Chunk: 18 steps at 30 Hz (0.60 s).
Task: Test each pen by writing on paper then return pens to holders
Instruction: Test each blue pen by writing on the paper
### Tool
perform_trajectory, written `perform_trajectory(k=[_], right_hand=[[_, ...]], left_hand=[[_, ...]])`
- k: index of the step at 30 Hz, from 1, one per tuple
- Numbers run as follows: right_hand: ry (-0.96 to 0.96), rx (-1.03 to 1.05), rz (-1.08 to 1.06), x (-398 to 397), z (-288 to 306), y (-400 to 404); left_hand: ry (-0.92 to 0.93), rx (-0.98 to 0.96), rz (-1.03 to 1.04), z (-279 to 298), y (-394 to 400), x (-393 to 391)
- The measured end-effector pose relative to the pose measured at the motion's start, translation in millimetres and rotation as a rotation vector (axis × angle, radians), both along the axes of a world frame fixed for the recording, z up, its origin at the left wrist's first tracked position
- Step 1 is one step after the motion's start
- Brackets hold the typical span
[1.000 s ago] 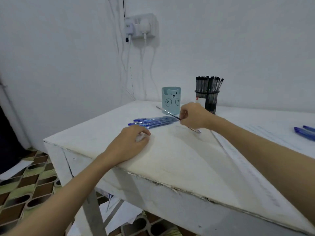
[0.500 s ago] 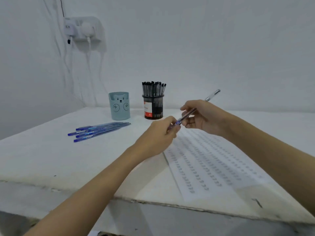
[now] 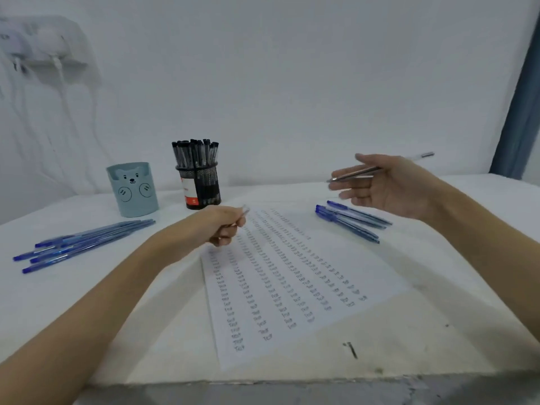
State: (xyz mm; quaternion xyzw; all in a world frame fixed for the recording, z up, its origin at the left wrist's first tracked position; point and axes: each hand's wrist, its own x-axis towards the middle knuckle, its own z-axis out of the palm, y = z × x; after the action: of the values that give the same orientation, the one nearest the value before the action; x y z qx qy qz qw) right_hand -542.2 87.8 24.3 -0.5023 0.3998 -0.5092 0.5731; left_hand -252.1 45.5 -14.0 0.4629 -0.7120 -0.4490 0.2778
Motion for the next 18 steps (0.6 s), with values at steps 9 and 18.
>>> perform_trajectory(k=[9,18], right_hand=[[0.515,-0.055,-0.233,70,-46,-24],[0.639,-0.211,-0.531,80,-67,-46]], left_hand=[[-0.382,-0.471,-0.049,-15,-4,-53],[-0.386,-0.658,-0.063,-40,-11,-55]])
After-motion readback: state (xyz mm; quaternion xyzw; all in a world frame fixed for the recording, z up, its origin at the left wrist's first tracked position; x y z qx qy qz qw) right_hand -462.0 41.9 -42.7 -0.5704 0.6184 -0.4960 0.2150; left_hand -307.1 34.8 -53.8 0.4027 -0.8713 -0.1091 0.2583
